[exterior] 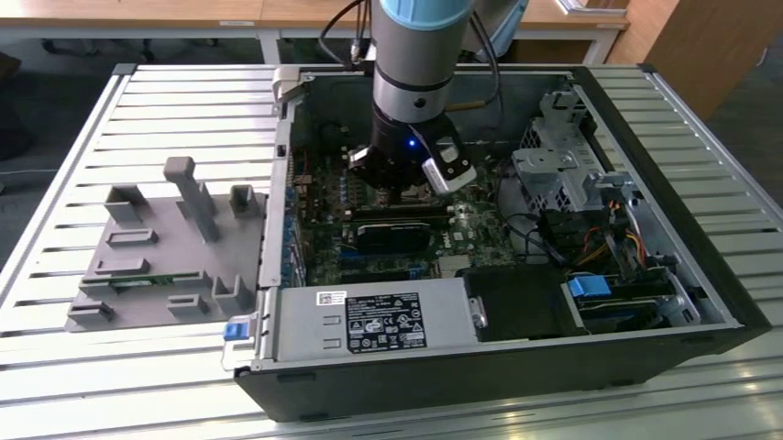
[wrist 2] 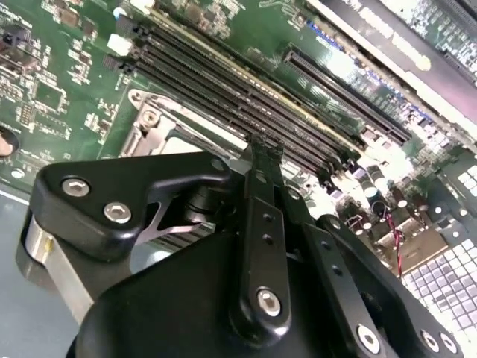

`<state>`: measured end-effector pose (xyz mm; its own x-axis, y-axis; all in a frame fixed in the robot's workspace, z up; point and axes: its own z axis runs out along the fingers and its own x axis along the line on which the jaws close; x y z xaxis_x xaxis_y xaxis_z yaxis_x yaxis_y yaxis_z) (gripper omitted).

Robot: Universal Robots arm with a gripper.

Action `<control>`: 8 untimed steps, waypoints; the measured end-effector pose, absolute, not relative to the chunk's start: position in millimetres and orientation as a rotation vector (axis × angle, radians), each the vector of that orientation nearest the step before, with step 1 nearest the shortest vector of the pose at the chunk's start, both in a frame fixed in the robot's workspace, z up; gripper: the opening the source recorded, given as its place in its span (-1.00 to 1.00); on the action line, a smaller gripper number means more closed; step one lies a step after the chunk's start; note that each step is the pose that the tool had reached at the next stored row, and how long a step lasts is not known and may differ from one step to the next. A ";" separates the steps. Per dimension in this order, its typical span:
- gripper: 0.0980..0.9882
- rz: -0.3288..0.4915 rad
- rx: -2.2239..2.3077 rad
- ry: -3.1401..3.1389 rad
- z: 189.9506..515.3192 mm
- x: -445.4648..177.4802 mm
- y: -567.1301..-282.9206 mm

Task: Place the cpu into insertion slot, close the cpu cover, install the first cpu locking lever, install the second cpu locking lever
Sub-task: 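Install the second cpu locking lever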

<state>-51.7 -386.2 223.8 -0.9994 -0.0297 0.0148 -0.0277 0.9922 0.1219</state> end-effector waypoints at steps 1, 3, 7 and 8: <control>-0.98 -0.192 0.045 -3.119 223.5 -53.2 -386.2; -0.98 -0.196 0.045 -3.118 221.9 -56.9 -386.2; -0.98 -0.211 0.045 -3.118 217.5 -64.5 -386.2; -0.98 -0.215 0.045 -3.117 216.4 -65.4 -386.2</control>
<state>-65.4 -386.2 216.4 -0.9994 -0.0299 0.0144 -0.0276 0.9901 0.1376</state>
